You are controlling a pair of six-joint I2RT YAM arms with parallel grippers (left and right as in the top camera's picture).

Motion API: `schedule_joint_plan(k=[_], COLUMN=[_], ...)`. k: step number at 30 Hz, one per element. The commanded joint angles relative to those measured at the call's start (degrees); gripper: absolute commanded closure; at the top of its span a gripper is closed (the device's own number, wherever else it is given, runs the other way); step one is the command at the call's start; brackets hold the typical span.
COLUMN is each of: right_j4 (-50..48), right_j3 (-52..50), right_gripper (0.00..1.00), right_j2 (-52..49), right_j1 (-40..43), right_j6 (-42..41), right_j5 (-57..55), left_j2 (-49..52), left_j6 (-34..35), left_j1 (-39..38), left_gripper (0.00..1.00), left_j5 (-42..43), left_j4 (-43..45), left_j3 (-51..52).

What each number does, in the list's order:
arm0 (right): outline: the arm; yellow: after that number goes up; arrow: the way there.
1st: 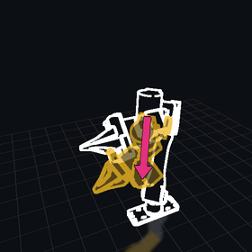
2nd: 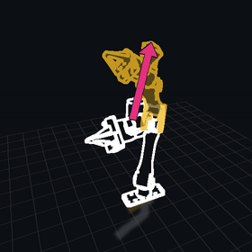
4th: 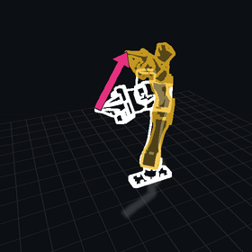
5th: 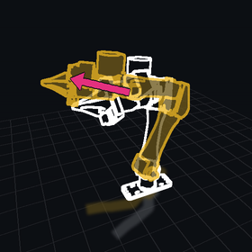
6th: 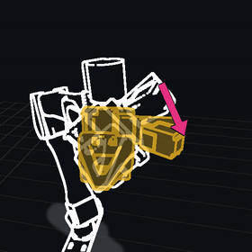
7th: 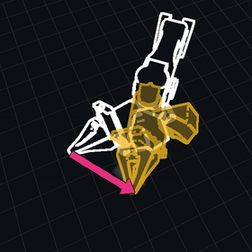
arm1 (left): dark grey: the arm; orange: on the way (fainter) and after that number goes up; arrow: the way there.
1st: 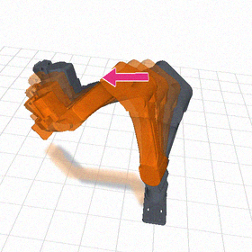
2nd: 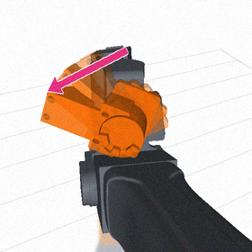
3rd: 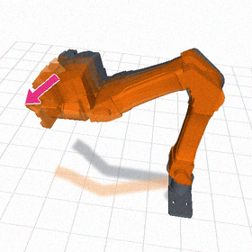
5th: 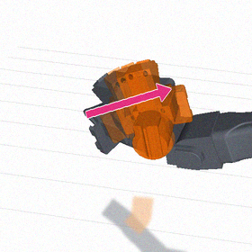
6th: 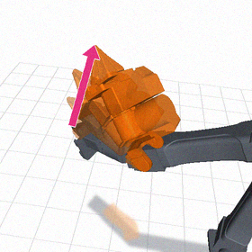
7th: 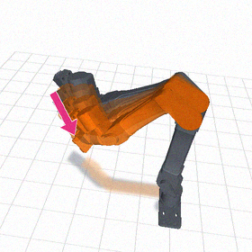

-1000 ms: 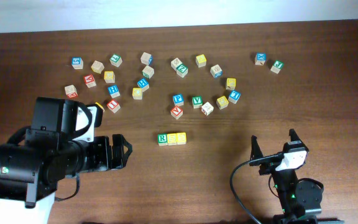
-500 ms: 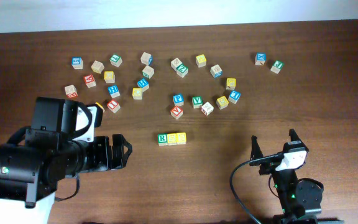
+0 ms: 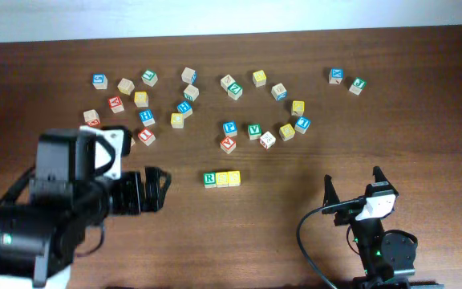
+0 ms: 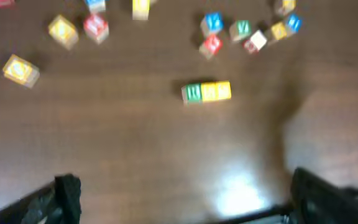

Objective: Spell out RSS

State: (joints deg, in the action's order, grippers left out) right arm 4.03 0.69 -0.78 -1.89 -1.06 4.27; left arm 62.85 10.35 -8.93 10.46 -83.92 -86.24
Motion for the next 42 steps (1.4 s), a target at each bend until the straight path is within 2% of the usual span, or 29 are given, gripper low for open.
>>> schedule_joint_plan(k=[1,4,7,10,14,19,25,33,42], right_j4=[0.26,0.26,0.26,0.26,0.26,0.26,0.26,0.26,0.26], right_j3=[-0.37,-0.37,-0.37,-0.37,-0.37,-0.37,-0.37,-0.37,-0.37], right_gripper=[0.02,0.02,0.02,0.02,0.02,0.02,0.02,0.02,0.02], right_j2=[0.59,0.59,0.59,0.59,0.59,0.59,0.59,0.59,0.59], right_j1=[0.37,0.37,0.37,0.37,0.37,0.37,0.37,0.37,0.37], right_j6=[0.2,0.2,0.2,0.2,0.2,0.2,0.2,0.2,0.2], right_j5=[-0.44,-0.44,-0.44,-0.44,-0.44,-0.44,-0.44,-0.44,-0.44], left_j2=[-13.2,-23.93,-36.33,-38.6,-44.83,-57.86,-62.6,-62.58,-62.58], left_j6=[-10.23,-10.16,-10.32,-15.5,-16.46,-16.41,-9.49,-9.49,-9.51], left_j1=[1.01,6.19,12.9,13.35,13.33,13.33,13.4,13.44,13.49], left_gripper=[0.01,0.01,0.01,0.01,0.01,0.01,0.01,0.01,0.01], left_j5=[-0.81,-0.74,-2.08,-2.34,-2.29,-2.8,-5.66,-12.87,-11.67], left_j4=[11.78,21.55,24.44,27.45,45.18,66.42,79.6,79.25,79.19], left_j3=[16.13,30.03,40.39,44.11,56.76,74.44,85.44,85.74,85.72])
